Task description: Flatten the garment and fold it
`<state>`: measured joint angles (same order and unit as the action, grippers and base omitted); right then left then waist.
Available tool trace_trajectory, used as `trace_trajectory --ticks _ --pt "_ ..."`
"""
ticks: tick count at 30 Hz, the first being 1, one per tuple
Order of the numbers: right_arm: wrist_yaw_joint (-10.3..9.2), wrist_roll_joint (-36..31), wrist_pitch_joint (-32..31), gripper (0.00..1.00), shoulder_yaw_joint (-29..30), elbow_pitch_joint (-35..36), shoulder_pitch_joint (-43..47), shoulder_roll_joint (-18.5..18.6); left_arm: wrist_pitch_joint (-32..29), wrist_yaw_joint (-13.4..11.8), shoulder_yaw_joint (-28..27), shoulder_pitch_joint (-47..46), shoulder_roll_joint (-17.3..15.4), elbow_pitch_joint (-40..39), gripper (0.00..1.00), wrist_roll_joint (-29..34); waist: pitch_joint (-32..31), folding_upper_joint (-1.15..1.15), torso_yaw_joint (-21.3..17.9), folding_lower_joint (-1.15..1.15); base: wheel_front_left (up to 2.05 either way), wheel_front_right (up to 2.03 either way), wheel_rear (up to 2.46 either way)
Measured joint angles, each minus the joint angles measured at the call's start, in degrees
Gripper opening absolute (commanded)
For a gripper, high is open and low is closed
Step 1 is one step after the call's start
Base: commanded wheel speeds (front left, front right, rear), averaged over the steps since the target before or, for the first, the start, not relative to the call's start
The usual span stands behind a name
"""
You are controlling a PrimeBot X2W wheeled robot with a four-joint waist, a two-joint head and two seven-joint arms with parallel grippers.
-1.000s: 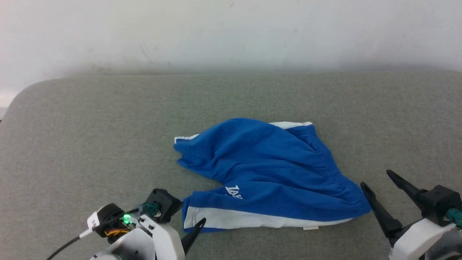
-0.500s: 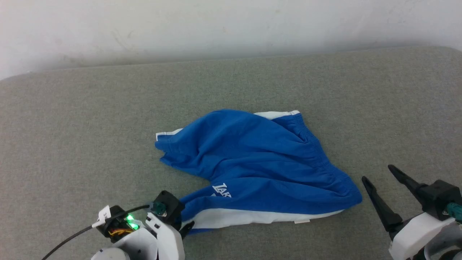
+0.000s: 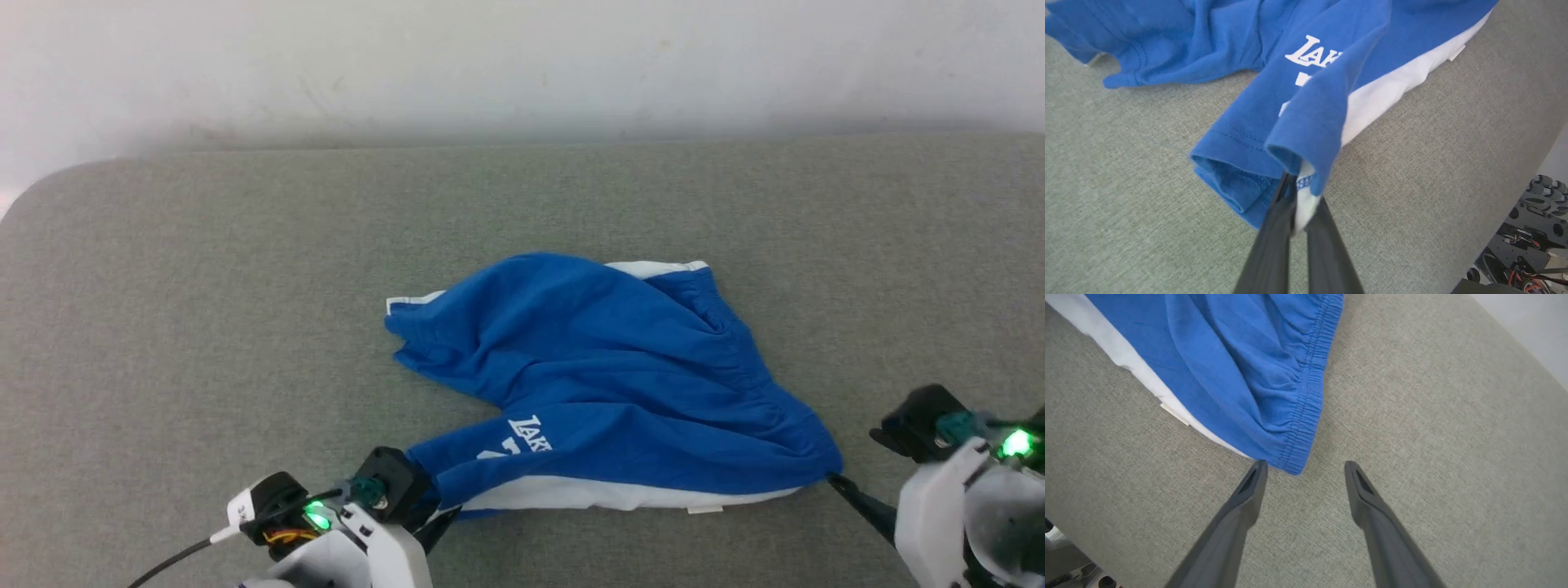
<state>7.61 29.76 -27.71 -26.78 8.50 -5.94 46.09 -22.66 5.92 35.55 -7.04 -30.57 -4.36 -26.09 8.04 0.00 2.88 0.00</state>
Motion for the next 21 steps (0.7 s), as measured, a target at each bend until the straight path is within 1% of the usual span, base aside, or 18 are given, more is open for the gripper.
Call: trace_trajectory --ticks 3,6,8,10,11,12,17,19,21 --pt "-0.01 2.4 -1.9 1.0 -4.3 -2.5 -4.5 -0.3 0.5 0.0 0.5 0.0 0.5 0.0 0.0 0.4 0.4 0.0 0.8 0.0 0.0 0.0 0.0" --pt "0.0 4.0 -3.1 1.0 -9.4 -7.8 -8.1 -2.2 1.1 0.0 0.9 -0.1 1.2 0.5 0.0 0.5 1.1 0.0 1.4 0.0 0.0 0.0 0.0" --pt "-0.01 4.9 -4.1 1.0 -14.0 -11.6 -9.9 -3.1 1.5 0.0 1.2 -0.1 1.5 1.2 0.0 0.5 1.5 0.0 1.8 0.0 0.0 0.0 0.0" --pt "-0.09 7.3 -3.2 1.0 -15.8 -14.5 -11.2 -4.5 1.7 0.0 1.6 -0.1 1.6 1.8 0.0 0.4 1.8 0.0 2.3 0.0 0.0 0.0 0.0" --pt "-0.08 7.9 -2.3 0.48 -16.6 -15.6 -12.1 -4.6 2.0 0.0 1.7 -0.1 1.7 2.1 0.0 0.4 1.9 0.0 2.5 -0.01 0.0 0.0 0.0" --pt "-0.08 8.1 -1.0 0.0 -17.7 -16.4 -13.0 -4.6 2.2 0.0 1.7 -0.1 1.9 2.4 0.0 0.4 2.0 0.0 2.7 -0.01 0.0 0.0 0.0" --pt "-0.07 8.6 6.5 0.0 -20.7 -18.5 -14.9 -4.2 3.6 0.0 1.6 0.0 1.9 3.3 0.0 -0.1 1.1 0.0 2.7 0.0 0.0 0.0 0.0" --pt "-0.07 8.5 9.2 0.0 -21.5 -17.8 -14.8 -3.2 4.6 -0.1 1.2 0.2 1.8 3.0 0.0 -0.7 0.5 0.0 2.6 0.0 0.0 0.0 0.0" --pt "-0.07 8.5 12.3 0.0 -20.7 -15.8 -14.5 -2.0 6.2 -0.9 -0.5 0.9 2.0 1.5 0.0 -2.1 -0.3 0.0 2.4 0.0 0.0 0.0 0.0"
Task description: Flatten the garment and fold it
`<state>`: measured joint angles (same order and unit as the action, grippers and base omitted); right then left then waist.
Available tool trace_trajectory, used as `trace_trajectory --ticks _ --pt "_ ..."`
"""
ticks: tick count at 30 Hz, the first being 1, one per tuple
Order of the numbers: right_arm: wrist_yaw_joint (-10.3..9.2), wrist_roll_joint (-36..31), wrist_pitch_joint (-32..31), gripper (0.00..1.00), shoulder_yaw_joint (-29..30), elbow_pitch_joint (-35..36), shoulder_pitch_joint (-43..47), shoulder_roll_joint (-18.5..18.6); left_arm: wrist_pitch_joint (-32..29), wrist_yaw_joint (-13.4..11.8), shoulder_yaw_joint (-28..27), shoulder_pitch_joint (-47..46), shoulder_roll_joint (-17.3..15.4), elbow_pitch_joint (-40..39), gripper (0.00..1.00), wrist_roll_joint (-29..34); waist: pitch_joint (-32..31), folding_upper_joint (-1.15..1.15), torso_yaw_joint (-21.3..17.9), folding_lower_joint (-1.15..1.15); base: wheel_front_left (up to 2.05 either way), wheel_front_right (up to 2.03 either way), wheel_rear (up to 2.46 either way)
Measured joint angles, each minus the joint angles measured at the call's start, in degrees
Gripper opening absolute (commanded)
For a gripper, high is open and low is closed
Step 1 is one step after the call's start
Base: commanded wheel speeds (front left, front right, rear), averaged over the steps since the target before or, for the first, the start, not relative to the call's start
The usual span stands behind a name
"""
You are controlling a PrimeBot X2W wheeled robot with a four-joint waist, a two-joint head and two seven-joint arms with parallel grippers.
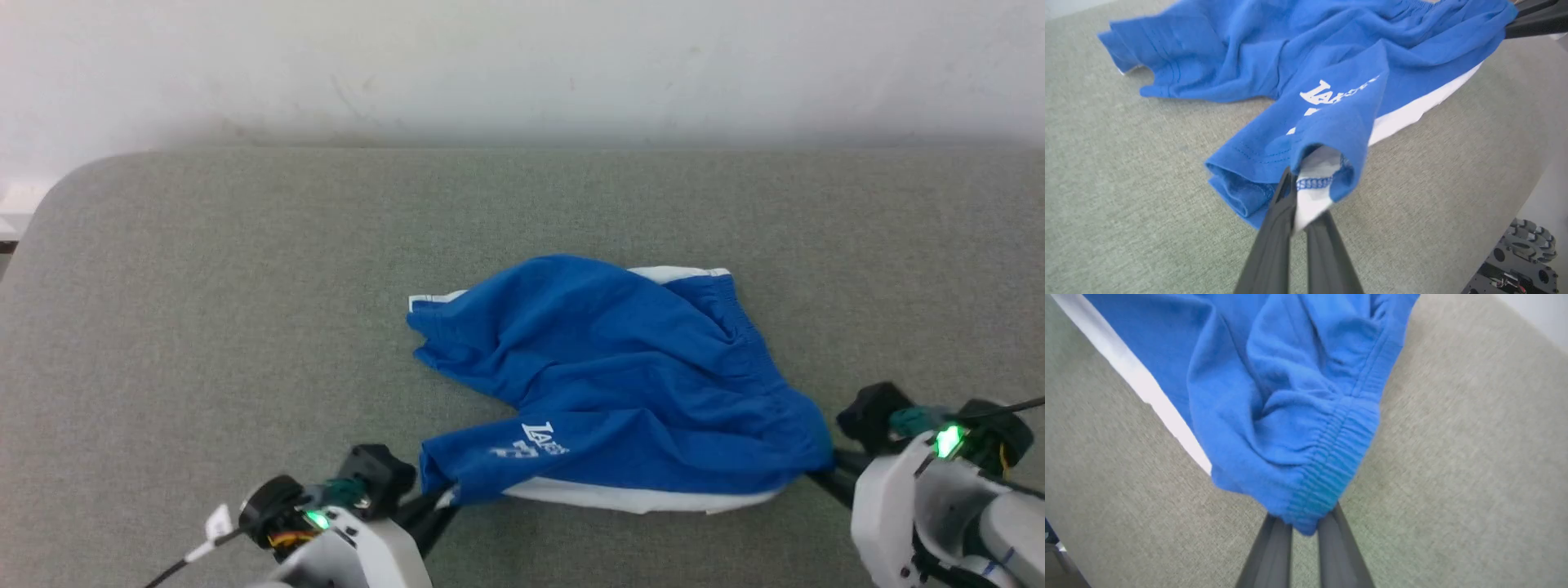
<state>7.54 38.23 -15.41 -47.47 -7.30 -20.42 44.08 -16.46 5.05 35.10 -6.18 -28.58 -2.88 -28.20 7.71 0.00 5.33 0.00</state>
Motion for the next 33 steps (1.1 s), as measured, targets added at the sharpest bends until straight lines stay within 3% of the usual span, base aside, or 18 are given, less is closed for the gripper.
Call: trace_trajectory --ticks 6,12,21,27,33 --pt "0.0 1.2 5.4 0.0 9.9 9.3 0.7 0.5 4.6 -2.1 -6.1 -1.5 -0.4 -7.3 0.0 -1.6 -2.0 0.0 -0.7 -0.01 0.0 0.0 0.0" --pt "0.0 0.3 5.4 0.0 19.3 11.8 -6.0 -3.9 6.3 -2.0 -12.2 -15.4 2.6 -8.7 0.0 -5.7 -1.8 0.0 -0.9 -0.01 0.0 0.0 0.0" --pt "0.01 -1.3 1.4 0.0 23.7 4.2 -28.9 -11.3 6.3 -0.7 -16.3 -41.3 8.3 5.1 0.0 -9.0 4.2 0.0 -0.8 0.01 0.0 0.0 0.0" --pt "0.01 -6.0 1.6 0.0 24.1 -3.5 -47.7 -13.4 7.2 0.0 -17.1 -59.0 10.3 14.3 0.0 -8.3 10.5 0.0 -0.8 0.02 0.0 0.0 0.0" --pt "0.01 -11.2 5.1 0.0 22.6 -11.0 -62.8 -14.3 11.7 0.0 -19.0 -72.8 11.4 22.3 0.0 -6.7 17.0 0.0 -0.7 0.02 0.0 0.0 0.0"
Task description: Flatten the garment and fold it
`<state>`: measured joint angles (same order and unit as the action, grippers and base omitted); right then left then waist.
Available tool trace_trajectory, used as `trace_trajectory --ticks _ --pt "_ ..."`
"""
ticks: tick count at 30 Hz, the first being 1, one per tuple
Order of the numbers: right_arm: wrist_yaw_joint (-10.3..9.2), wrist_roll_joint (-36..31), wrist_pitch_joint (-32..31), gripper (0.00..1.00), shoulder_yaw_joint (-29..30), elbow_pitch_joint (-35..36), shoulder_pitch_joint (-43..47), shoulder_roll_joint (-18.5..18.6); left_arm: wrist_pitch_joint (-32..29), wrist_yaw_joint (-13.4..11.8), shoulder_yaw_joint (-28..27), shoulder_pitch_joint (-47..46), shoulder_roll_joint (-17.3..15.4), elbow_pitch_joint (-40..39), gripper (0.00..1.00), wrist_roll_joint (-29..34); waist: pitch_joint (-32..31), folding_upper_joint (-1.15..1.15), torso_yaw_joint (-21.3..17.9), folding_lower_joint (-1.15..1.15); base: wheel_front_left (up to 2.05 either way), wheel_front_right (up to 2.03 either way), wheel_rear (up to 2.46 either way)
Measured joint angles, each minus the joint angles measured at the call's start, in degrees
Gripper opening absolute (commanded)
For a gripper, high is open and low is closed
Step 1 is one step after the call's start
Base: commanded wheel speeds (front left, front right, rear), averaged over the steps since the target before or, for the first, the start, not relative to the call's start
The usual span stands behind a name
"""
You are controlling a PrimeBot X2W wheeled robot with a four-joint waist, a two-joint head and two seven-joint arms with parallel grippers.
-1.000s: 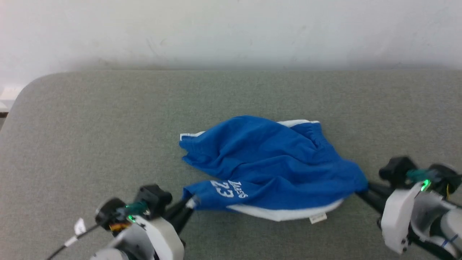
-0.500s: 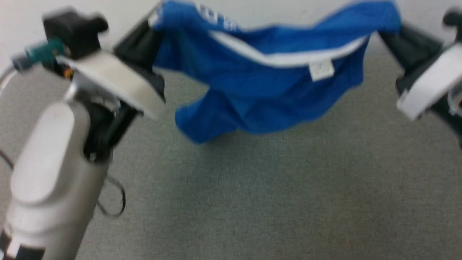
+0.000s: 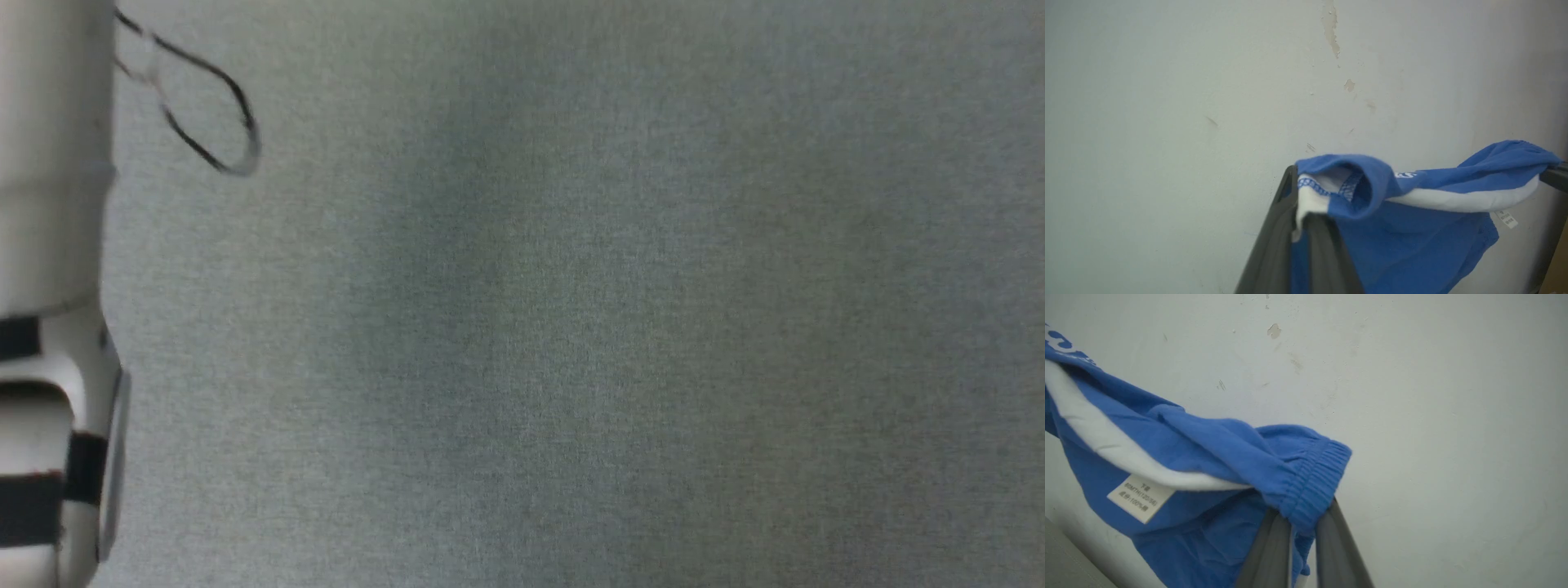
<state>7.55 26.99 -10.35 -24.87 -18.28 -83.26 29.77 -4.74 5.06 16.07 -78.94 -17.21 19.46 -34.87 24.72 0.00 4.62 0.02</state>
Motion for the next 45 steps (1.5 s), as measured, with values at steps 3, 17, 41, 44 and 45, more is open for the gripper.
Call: trace_trajectory --ticks 3,17,41,44,45 --pt "0.0 -1.4 1.7 0.0 -1.9 -3.5 -4.5 -0.4 2.3 0.0 -1.2 -3.3 0.4 2.9 0.0 0.1 2.9 0.0 0.0 0.0 0.0 0.0 0.0" --pt "0.0 3.4 12.2 0.0 -14.1 -12.1 11.2 -2.4 8.2 1.9 2.8 18.6 0.7 10.8 0.0 -3.9 6.6 0.0 -1.1 -0.02 0.0 0.0 0.0" --pt "0.07 9.0 11.9 0.0 -13.2 10.9 72.8 10.5 -0.4 -7.2 10.7 84.0 -13.4 -24.8 0.0 -14.6 -16.5 0.0 -3.3 -0.04 0.0 0.0 0.0" --pt "0.07 7.0 9.3 0.0 -8.2 15.6 80.8 9.3 -0.4 -9.5 9.9 88.0 -14.9 -29.4 0.0 -14.6 -19.1 0.0 -3.4 -0.04 0.0 0.0 0.0" --pt "0.05 6.2 8.4 0.0 -6.5 17.2 82.9 8.8 -0.4 -10.0 9.8 88.8 -15.5 -30.4 0.0 -14.6 -19.8 0.0 -3.4 -0.04 0.0 0.0 0.0"
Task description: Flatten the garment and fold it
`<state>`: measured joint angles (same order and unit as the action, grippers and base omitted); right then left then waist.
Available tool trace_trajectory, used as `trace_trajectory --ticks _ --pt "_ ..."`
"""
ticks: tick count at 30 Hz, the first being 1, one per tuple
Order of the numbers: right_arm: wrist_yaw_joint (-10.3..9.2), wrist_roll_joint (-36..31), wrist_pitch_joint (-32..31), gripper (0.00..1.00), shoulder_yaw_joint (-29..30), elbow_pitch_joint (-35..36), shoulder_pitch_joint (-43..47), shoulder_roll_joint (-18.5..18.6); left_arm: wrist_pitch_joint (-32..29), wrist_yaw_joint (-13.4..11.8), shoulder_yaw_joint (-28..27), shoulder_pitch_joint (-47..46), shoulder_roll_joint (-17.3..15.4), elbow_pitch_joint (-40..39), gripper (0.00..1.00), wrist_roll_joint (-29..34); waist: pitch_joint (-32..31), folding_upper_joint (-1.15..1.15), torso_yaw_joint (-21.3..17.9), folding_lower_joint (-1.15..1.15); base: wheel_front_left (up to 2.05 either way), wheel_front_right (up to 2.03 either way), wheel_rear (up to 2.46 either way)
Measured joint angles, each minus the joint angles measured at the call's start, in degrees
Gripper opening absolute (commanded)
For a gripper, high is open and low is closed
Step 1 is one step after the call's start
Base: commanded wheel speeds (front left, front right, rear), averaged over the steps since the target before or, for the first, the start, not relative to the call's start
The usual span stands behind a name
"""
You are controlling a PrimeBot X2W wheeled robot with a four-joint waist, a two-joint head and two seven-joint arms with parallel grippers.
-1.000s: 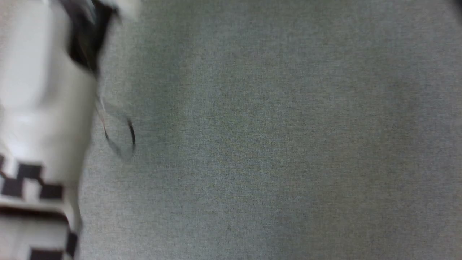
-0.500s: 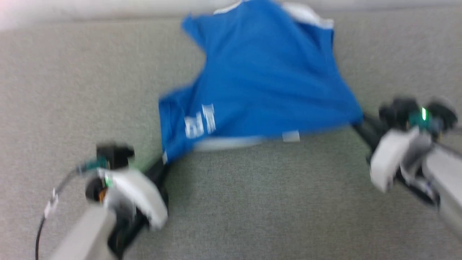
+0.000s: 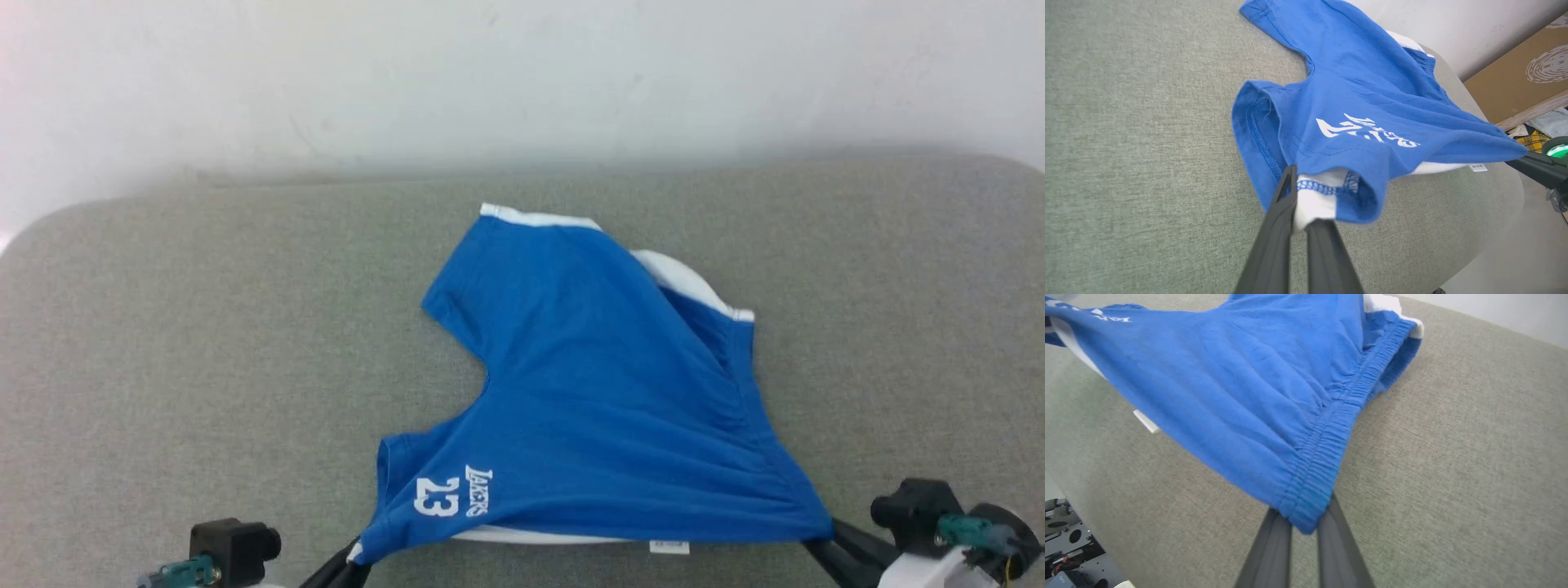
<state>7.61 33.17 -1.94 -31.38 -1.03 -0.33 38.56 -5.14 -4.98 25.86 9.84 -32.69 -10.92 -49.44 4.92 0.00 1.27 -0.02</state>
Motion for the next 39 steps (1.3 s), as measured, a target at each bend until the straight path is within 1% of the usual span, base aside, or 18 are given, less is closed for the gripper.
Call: trace_trajectory --ticks 4,7,9,13,16,19,22,28,33,36,39 --pt "0.01 -3.2 -3.3 0.0 5.0 5.1 4.8 -2.3 -0.3 -1.1 -0.1 0.0 -1.6 -1.7 0.0 2.0 -2.2 0.0 0.3 0.01 0.0 0.0 0.0" --pt "0.0 -5.2 -5.8 0.0 8.0 7.7 5.1 -4.2 -0.2 -1.0 0.1 -3.8 -1.6 -1.0 0.0 4.2 -2.7 0.0 0.8 0.0 0.0 0.0 0.0" --pt "0.0 -6.3 -7.1 0.0 9.4 8.5 4.4 -5.4 -0.2 -0.2 0.6 -8.2 -1.5 0.6 0.0 6.4 -2.3 0.0 1.0 0.02 0.0 0.0 0.0" --pt "0.0 -7.2 -8.6 0.0 10.7 8.2 0.4 -6.8 -0.4 2.0 2.3 -18.4 0.7 5.8 0.0 9.6 -0.5 0.0 1.1 0.03 0.0 0.0 0.0" --pt "0.0 -8.4 -9.2 0.0 10.7 7.0 -4.1 -6.8 -0.3 3.8 2.8 -25.8 2.8 11.0 0.0 10.7 1.5 0.0 0.7 0.03 0.0 0.0 0.0" --pt "-0.01 -8.4 -9.7 0.0 10.1 4.9 -9.3 -7.4 -0.4 5.5 2.7 -33.3 4.9 16.7 0.0 10.8 4.0 0.0 0.1 0.03 0.0 0.0 0.0" --pt "0.0 -9.1 -10.7 0.0 8.0 2.3 -15.2 -7.6 -1.0 7.2 3.4 -41.3 5.9 22.6 0.0 12.4 7.0 0.0 -0.9 0.04 0.0 0.0 0.0" --pt "0.0 -9.0 -11.1 0.0 4.8 -4.7 -26.7 -10.5 -2.7 9.7 5.3 -55.2 7.5 35.8 0.0 15.5 13.3 0.0 -3.2 0.05 0.0 0.0 0.0" --pt "0.0 -8.2 -11.1 0.0 1.3 -12.2 -33.7 -13.6 -3.3 11.0 7.8 -62.1 8.1 46.8 0.0 17.9 17.9 0.0 -5.6 0.04 0.0 0.0 0.0" --pt "0.0 -7.8 -10.5 0.0 -0.5 -16.2 -36.2 -14.4 -4.3 11.6 9.8 -64.2 9.0 52.4 0.0 18.4 20.0 0.0 -7.2 0.04 0.0 0.0 0.0" --pt "0.02 -6.9 -8.6 0.0 -2.0 -18.4 -38.1 -15.1 -3.7 12.0 10.9 -65.7 9.6 55.7 0.0 18.4 21.4 0.0 -8.6 0.03 0.0 0.0 0.0"
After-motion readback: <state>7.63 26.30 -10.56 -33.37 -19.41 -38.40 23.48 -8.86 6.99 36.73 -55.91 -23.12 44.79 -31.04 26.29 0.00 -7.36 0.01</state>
